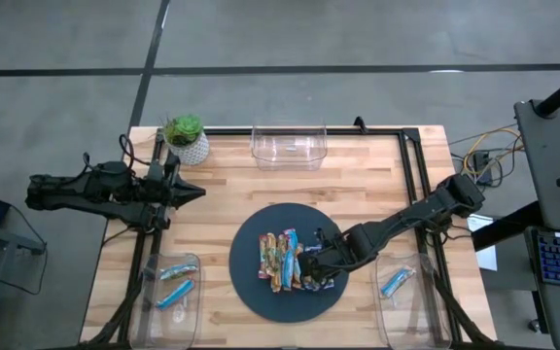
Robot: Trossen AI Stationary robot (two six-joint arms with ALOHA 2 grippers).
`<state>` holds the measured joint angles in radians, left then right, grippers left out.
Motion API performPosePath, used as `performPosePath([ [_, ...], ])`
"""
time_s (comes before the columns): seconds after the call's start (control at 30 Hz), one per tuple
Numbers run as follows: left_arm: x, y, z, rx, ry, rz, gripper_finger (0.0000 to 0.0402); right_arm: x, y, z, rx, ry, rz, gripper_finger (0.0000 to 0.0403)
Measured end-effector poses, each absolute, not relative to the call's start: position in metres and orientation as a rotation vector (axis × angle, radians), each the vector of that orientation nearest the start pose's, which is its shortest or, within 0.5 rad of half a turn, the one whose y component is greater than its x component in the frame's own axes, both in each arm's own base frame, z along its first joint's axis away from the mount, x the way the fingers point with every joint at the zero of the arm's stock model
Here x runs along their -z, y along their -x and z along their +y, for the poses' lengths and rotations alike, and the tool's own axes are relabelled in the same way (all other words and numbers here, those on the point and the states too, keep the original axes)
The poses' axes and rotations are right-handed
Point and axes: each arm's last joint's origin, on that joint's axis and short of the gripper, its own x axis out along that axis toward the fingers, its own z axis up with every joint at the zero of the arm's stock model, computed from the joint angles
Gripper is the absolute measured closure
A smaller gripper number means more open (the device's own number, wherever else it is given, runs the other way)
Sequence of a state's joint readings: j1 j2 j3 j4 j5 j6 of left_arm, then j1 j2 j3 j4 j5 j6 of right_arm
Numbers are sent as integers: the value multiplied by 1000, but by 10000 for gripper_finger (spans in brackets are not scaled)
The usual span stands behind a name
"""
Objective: Pick and place Granola Bars by type
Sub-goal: Put the blue granola bar into the top transparent bin
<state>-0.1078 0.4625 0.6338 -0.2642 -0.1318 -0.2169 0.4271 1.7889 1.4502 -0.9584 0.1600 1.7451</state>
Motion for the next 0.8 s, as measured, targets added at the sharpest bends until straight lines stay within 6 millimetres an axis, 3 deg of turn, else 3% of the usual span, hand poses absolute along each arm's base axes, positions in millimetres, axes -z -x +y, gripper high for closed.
performPosePath([
  [0.8,-313,-112,-8,-34,205,93,402,-232,-320,141,902,-1132,1043,202],
])
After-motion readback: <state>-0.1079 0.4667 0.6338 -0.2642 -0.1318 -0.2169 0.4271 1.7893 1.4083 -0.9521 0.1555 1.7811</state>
